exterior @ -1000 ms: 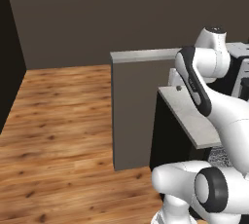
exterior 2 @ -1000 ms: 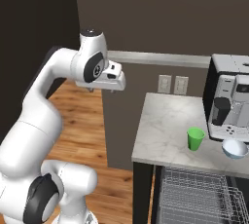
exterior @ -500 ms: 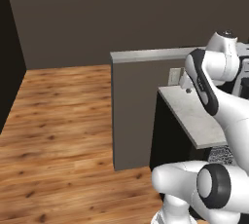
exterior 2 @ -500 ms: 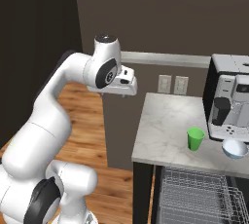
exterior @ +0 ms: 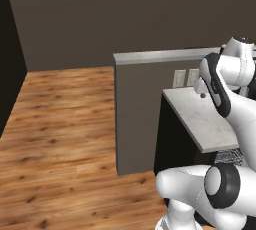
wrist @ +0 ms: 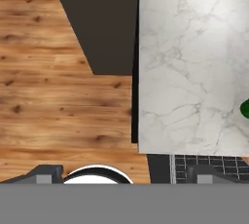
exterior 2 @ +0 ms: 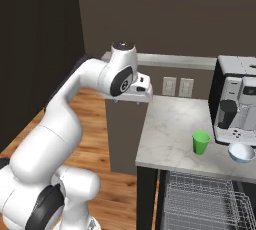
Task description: Pick up the cup and bowl from the counter, place them in the dishwasher, and close the dishwasher door.
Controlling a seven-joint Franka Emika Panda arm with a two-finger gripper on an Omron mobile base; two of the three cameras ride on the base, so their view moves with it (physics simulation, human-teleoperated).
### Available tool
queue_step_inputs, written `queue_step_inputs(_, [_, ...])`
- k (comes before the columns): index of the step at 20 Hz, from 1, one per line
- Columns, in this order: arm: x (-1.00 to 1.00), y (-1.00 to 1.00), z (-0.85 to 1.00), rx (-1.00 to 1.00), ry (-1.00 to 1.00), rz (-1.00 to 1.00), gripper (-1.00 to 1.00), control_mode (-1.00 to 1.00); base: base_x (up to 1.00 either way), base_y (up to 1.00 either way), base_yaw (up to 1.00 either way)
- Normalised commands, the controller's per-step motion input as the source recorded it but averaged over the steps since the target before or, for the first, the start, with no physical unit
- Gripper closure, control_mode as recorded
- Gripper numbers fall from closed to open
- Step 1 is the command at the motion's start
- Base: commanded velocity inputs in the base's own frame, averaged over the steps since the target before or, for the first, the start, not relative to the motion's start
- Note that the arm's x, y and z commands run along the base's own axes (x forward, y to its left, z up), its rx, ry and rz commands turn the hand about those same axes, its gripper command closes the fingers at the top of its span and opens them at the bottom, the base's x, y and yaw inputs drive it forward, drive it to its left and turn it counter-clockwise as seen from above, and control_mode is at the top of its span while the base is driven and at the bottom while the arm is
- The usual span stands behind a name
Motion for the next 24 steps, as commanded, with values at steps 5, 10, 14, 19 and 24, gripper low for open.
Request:
queue_step_inputs(5, [0.0,-0.3,-0.25,-0.03,0.0,0.0,-1.0,-1.0,0.0,0.0,0.0])
queue_step_inputs(10, [0.0,-0.25,-0.27,-0.05,0.0,0.0,-1.0,-1.0,0.0,0.0,0.0])
queue_step_inputs(14, [0.0,-0.25,-0.25,-0.05,0.0,0.0,-1.0,-1.0,0.0,0.0,0.0])
queue_step_inputs(19, [0.0,-0.31,-0.23,-0.02,0.0,0.0,-1.0,-1.0,0.0,0.0,0.0])
queue_step_inputs(24, [0.05,-0.36,-0.19,0.0,0.0,0.0,-1.0,-1.0,0.0,0.0,0.0])
